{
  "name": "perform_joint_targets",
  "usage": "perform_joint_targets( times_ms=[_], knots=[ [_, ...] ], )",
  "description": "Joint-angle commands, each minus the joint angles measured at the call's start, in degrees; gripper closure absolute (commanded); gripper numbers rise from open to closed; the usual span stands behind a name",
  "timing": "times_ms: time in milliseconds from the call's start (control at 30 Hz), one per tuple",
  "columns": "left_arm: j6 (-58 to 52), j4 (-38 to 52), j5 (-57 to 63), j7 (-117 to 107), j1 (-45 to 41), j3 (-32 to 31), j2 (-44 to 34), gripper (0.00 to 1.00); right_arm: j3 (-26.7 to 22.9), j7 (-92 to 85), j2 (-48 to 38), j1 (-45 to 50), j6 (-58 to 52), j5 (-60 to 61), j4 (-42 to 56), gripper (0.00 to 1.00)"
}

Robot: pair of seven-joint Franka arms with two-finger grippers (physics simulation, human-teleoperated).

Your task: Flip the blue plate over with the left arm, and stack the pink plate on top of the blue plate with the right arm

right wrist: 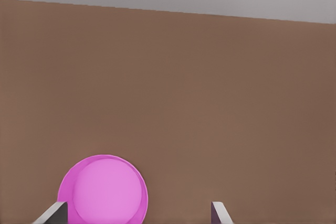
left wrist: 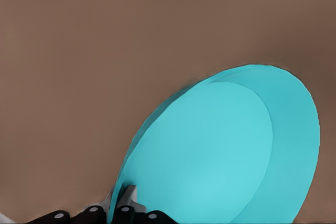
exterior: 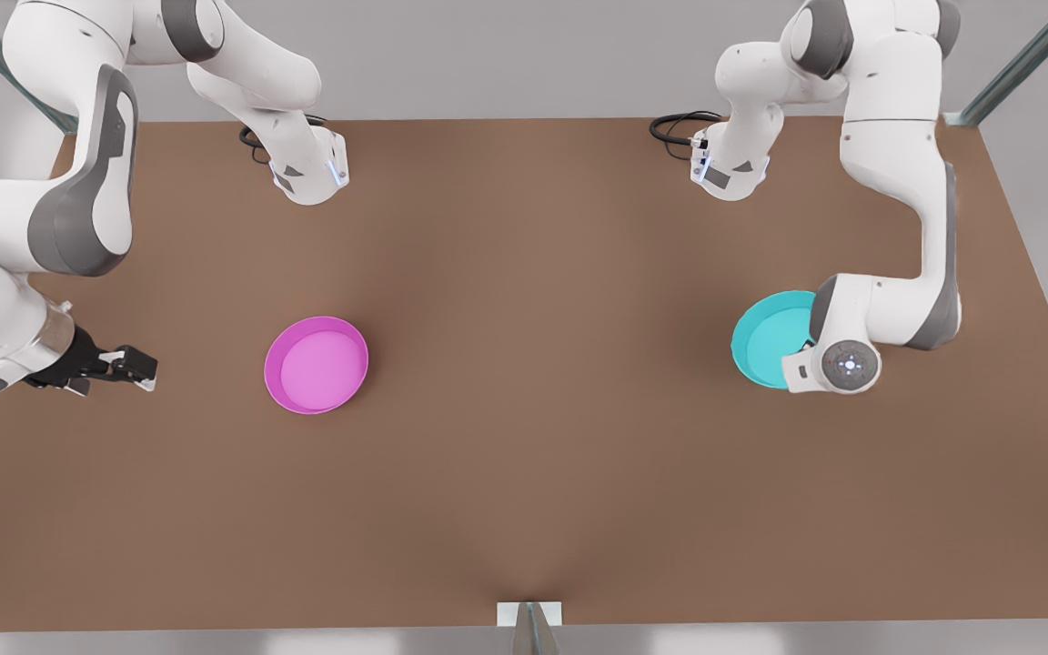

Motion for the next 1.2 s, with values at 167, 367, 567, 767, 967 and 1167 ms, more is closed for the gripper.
perform_joint_targets(
  times_ms=[167,367,567,767,967,1167],
  knots=[
    [-12.08,0.75,13.11,-17.81,-13.16,-0.07,0.87,0.79,-0.06,0.0,0.0,0.02,0.09,0.0,0.05,0.0],
    [-21.4,0.92,18.39,-31.35,-24.94,0.02,4.21,0.79,-0.06,0.0,0.0,0.1,0.0,0.0,0.05,0.0],
    [-30.45,6.63,19.35,-36.63,-39.36,5.11,9.93,0.79,0.03,0.0,-0.01,0.1,0.0,0.0,0.05,0.0],
    [-38.8,15.69,25.33,-36.28,-52.36,11.09,18.71,0.79,-0.06,0.09,0.0,0.1,0.09,0.0,-0.04,0.0],
    [-42.06,24.47,24.89,-35.75,-63.26,18.38,29.79,0.79,0.03,0.09,0.0,0.1,0.26,0.0,0.05,0.0],
    [-41.88,30.89,23.75,-32.23,-73.02,25.94,37.26,0.79,0.03,0.09,0.0,0.1,0.0,0.0,0.05,0.0]
  ],
)
